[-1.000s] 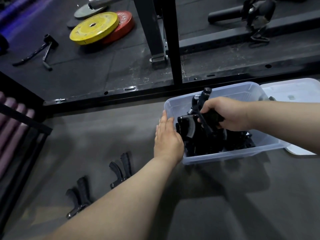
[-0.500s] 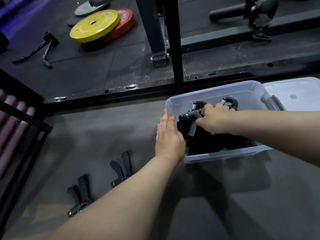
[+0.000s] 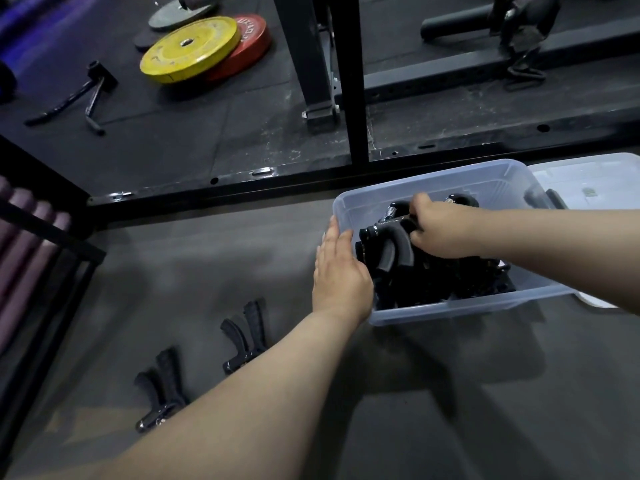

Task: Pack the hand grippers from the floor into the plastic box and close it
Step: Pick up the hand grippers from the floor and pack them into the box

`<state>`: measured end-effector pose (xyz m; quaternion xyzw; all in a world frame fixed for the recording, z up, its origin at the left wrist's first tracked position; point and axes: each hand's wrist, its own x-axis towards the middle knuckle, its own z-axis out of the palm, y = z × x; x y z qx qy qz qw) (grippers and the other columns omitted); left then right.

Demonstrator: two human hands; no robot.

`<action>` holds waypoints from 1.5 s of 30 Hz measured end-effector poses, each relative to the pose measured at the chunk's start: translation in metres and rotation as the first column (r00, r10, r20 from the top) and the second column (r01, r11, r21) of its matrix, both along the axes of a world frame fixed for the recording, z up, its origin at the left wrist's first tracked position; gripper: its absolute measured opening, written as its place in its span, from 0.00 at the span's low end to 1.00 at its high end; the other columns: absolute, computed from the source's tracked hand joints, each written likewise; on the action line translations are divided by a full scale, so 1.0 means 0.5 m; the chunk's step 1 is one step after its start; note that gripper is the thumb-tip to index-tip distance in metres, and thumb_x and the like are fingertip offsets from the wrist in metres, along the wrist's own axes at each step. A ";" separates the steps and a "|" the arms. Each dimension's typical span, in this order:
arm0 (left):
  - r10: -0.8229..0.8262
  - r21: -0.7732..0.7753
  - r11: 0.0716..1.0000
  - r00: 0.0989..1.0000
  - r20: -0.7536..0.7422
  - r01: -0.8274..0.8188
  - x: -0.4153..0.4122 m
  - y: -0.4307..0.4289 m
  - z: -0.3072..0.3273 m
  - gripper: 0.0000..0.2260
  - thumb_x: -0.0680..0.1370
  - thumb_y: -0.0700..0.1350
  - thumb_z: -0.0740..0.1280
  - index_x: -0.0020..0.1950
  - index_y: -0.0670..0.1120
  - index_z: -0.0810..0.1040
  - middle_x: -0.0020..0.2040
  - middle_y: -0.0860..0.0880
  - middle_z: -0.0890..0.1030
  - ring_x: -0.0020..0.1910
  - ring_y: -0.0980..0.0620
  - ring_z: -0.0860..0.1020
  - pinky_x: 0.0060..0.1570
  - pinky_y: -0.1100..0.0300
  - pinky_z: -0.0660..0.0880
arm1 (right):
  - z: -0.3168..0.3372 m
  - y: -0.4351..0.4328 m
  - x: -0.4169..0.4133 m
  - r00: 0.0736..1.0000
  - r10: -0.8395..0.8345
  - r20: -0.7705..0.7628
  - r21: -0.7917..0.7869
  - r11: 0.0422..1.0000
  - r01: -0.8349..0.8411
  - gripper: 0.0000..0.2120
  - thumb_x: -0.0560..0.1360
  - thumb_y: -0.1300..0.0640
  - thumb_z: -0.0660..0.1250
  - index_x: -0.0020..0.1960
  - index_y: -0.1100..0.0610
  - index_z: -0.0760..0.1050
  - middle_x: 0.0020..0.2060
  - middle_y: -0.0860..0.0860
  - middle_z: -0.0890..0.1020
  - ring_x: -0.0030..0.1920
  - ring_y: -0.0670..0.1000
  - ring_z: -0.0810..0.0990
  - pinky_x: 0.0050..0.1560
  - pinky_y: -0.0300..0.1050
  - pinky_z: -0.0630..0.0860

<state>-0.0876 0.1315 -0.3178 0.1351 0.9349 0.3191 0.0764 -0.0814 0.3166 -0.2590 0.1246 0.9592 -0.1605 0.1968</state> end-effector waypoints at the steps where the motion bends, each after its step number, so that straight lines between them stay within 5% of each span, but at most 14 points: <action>1: 0.001 -0.001 1.000 1.000 0.003 -0.001 0.000 0.000 0.001 0.23 0.80 0.40 0.53 0.76 0.48 0.62 0.81 0.56 0.48 0.79 0.53 0.50 0.77 0.51 0.51 | -0.001 -0.002 0.001 1.000 0.004 -0.002 0.007 1.000 -0.004 0.14 0.78 0.52 0.58 0.57 0.59 0.60 0.45 0.56 0.76 0.47 0.60 0.77 0.52 0.55 0.75; 12: 0.014 0.005 1.000 1.000 0.016 -0.014 -0.001 -0.001 -0.002 0.23 0.80 0.40 0.54 0.76 0.50 0.62 0.81 0.57 0.48 0.79 0.52 0.51 0.76 0.49 0.54 | -0.012 -0.011 0.001 0.997 -0.022 -0.068 -0.040 0.999 0.019 0.11 0.77 0.54 0.57 0.56 0.58 0.62 0.37 0.54 0.74 0.36 0.53 0.73 0.42 0.50 0.73; 30: 0.014 0.012 1.000 1.000 0.009 -0.014 -0.003 -0.001 -0.005 0.23 0.80 0.40 0.54 0.76 0.49 0.63 0.81 0.57 0.49 0.79 0.52 0.52 0.76 0.49 0.55 | -0.046 -0.002 -0.009 0.996 -0.034 -0.078 -0.079 0.997 0.027 0.08 0.78 0.55 0.55 0.54 0.58 0.59 0.32 0.57 0.77 0.32 0.56 0.77 0.36 0.49 0.71; 41: 0.017 0.016 1.000 1.000 0.019 -0.017 -0.002 0.000 -0.003 0.23 0.80 0.41 0.53 0.76 0.50 0.63 0.81 0.57 0.49 0.79 0.52 0.51 0.76 0.49 0.55 | -0.039 0.001 -0.003 0.993 -0.050 -0.109 -0.142 0.989 0.034 0.14 0.82 0.49 0.52 0.60 0.59 0.62 0.36 0.58 0.78 0.37 0.57 0.78 0.44 0.51 0.74; 45: 0.013 0.015 1.000 1.000 0.022 -0.013 -0.001 0.000 -0.001 0.23 0.80 0.41 0.54 0.76 0.49 0.63 0.81 0.57 0.49 0.79 0.53 0.51 0.76 0.49 0.54 | -0.010 -0.002 0.009 1.000 0.005 -0.022 -0.109 0.994 -0.008 0.26 0.78 0.37 0.53 0.66 0.55 0.60 0.50 0.56 0.80 0.50 0.57 0.80 0.54 0.54 0.75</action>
